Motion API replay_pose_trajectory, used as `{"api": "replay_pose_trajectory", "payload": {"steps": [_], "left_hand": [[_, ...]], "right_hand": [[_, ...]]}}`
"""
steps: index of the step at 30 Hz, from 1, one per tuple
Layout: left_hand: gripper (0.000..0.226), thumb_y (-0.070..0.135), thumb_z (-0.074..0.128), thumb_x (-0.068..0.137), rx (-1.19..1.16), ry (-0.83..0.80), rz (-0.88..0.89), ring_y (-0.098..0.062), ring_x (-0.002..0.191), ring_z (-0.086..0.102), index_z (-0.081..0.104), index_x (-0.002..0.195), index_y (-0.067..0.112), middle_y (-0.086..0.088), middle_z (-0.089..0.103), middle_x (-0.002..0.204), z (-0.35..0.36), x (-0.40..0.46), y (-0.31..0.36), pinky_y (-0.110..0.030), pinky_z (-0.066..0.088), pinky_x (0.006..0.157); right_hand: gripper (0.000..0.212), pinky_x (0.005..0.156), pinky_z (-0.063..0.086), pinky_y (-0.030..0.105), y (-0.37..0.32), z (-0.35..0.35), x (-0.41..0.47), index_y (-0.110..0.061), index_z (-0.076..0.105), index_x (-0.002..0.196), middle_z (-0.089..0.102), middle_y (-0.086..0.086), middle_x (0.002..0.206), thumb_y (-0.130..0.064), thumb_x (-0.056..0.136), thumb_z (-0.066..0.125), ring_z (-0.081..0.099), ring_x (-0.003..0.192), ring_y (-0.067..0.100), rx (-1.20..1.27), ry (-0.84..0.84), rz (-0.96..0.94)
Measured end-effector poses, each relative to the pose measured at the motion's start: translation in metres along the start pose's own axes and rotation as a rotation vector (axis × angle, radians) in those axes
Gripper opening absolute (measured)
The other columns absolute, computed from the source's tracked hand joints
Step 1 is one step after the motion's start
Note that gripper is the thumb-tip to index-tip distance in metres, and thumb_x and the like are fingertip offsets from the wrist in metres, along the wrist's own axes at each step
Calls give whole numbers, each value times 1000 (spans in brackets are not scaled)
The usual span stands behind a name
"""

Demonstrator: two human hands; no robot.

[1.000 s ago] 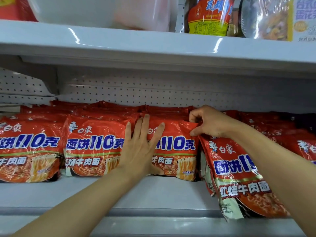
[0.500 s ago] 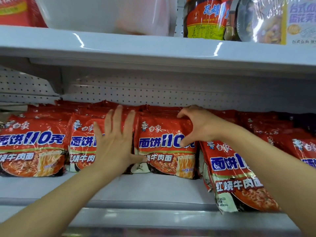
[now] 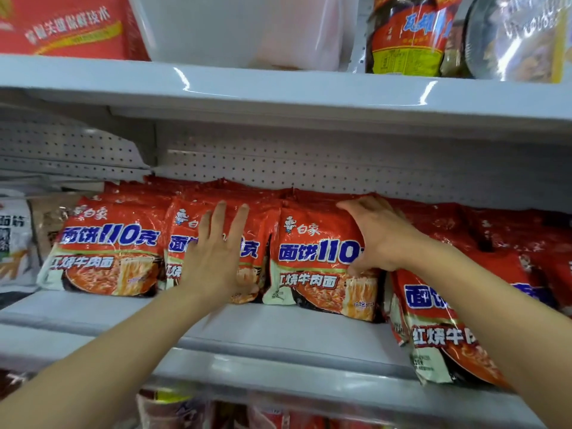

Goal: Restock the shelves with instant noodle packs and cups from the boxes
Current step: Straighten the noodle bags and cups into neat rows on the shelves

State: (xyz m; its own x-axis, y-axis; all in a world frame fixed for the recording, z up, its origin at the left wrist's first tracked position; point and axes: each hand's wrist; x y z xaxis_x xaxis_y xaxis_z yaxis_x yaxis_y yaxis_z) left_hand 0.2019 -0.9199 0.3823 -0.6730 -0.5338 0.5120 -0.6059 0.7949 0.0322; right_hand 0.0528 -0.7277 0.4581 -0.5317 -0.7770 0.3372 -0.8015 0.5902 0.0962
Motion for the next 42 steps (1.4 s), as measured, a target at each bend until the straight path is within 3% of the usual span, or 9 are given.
{"api": "replay_pose_trajectory", "payload": {"steps": [5, 10, 14, 23, 31, 36, 40, 42], "left_hand": [[108, 46, 80, 68, 27, 6, -9, -33, 144, -5, 8, 145, 28, -8, -17, 154, -7, -13, -9, -55, 35, 104], [111, 45, 80, 70, 28, -73, -39, -37, 144, -6, 1, 147, 31, -9, -20, 154, 2, -12, -10, -56, 37, 105], [113, 51, 77, 71, 37, -55, -20, -39, 144, -4, -3, 148, 31, -10, -18, 155, 4, -8, -6, -48, 42, 103], [103, 57, 66, 77, -36, -17, 100, -33, 144, 0, -1, 149, 28, -8, -5, 156, -15, -23, 0, -53, 20, 113], [102, 58, 66, 77, -189, 29, 334, -26, 144, 3, 1, 150, 27, -4, 4, 157, -32, -38, 53, -53, 14, 114], [97, 59, 64, 79, -315, -8, 434, -24, 145, 0, 5, 149, 28, -2, 5, 157, -38, -52, 100, -53, 9, 115], [97, 61, 64, 77, -345, -12, 507, -24, 144, 1, 8, 148, 28, -1, 5, 158, -45, -64, 138, -52, 6, 115], [97, 62, 63, 77, -324, -3, 538, -24, 145, 1, 7, 149, 27, -1, 5, 158, -47, -67, 156, -51, 5, 116]], "right_hand": [[117, 117, 8, 43, -10, 4, -11, -30, 15, 148, 20, 1, 148, -46, 56, 86, 13, 139, 24, -121, 53, -67], [121, 118, 4, 50, -15, 15, -11, -29, 6, 149, 16, 4, 151, -47, 59, 84, 11, 142, 27, -248, 19, -58], [118, 117, 1, 46, -14, 11, -13, -31, 8, 150, 16, -1, 151, -47, 61, 84, 10, 142, 25, -113, 25, -35], [97, 113, 23, 39, -5, -19, -41, -31, 25, 147, 25, -2, 153, -39, 68, 82, 19, 141, 21, 262, 32, 109], [79, 107, 32, 33, 17, -27, -89, -28, 36, 141, 38, -1, 146, -37, 75, 78, 33, 134, 18, 296, 123, 199], [52, 105, 38, 32, 54, -36, -122, -20, 46, 136, 47, 4, 140, -20, 88, 66, 45, 128, 20, 281, 175, 325], [35, 86, 44, 27, 87, -43, -141, -16, 54, 129, 52, 4, 135, -11, 95, 54, 53, 118, 22, 311, 183, 413], [32, 86, 45, 27, 104, -43, -144, -16, 57, 126, 54, 5, 134, -8, 95, 52, 55, 117, 22, 306, 183, 429]]}}
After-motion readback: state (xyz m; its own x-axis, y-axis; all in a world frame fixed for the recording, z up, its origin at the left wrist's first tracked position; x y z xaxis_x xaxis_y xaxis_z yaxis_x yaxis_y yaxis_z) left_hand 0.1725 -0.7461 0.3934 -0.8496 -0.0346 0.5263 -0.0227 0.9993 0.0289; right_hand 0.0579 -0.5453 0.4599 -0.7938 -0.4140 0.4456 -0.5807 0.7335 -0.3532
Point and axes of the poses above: each hand's wrist, its own x-axis towards the middle knuckle, its own z-axis out of the palm, y = z × x
